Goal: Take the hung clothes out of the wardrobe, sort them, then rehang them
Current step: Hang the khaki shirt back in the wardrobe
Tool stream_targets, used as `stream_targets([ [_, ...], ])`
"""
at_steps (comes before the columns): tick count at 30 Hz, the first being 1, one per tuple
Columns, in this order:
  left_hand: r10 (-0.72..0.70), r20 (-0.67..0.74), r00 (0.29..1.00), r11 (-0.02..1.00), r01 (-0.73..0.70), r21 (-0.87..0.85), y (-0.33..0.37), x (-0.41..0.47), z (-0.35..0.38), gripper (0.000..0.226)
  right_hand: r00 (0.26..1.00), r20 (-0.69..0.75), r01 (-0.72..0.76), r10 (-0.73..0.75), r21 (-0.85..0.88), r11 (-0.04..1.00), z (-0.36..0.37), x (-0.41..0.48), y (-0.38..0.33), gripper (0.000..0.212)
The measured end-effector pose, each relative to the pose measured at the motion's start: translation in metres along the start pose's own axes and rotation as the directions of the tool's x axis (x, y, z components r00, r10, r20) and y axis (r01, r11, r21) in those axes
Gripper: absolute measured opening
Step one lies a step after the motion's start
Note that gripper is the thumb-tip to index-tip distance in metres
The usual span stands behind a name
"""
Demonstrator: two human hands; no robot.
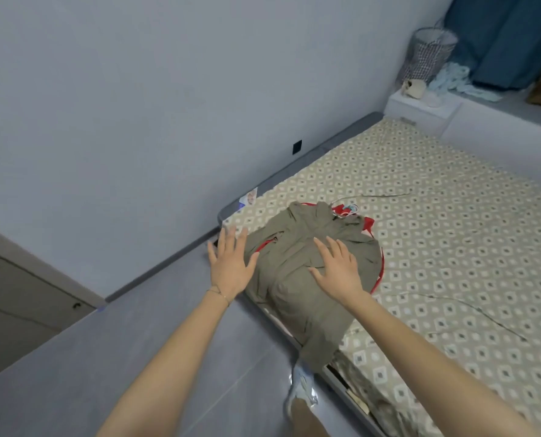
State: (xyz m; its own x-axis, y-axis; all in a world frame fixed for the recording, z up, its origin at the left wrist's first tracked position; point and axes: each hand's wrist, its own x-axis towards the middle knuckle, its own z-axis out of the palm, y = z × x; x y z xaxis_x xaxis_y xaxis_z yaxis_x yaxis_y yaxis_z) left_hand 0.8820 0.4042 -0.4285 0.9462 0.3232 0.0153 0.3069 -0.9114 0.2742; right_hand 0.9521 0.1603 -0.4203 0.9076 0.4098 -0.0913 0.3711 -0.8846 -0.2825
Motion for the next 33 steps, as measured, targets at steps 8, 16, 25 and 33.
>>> stream_targets([
  [8, 0.053, 0.049, 0.997, 0.999, -0.053, 0.005, 0.035, 0.114, 0.035, 0.088, 0.995, 0.068, -0.067, 0.067, -0.004, 0.998, 0.003, 0.096, 0.054, 0.070],
  [16, 0.077, 0.110, 0.991, 0.996, -0.072, -0.047, 0.079, 0.212, 0.066, 0.079, 0.986, 0.093, -0.140, 0.139, 0.003, 0.990, -0.012, 0.181, 0.116, 0.071],
  [25, 0.227, 0.279, 0.933, 0.971, -0.239, 0.009, 0.129, 0.317, 0.132, 0.067, 0.922, 0.179, -0.353, 0.342, 0.030, 0.935, 0.013, 0.237, 0.189, 0.072],
  [33, 0.345, 0.410, 0.844, 0.923, -0.384, 0.014, 0.161, 0.420, 0.218, 0.068, 0.814, 0.210, -0.568, 0.542, 0.089, 0.818, 0.064, 0.297, 0.243, 0.071],
])
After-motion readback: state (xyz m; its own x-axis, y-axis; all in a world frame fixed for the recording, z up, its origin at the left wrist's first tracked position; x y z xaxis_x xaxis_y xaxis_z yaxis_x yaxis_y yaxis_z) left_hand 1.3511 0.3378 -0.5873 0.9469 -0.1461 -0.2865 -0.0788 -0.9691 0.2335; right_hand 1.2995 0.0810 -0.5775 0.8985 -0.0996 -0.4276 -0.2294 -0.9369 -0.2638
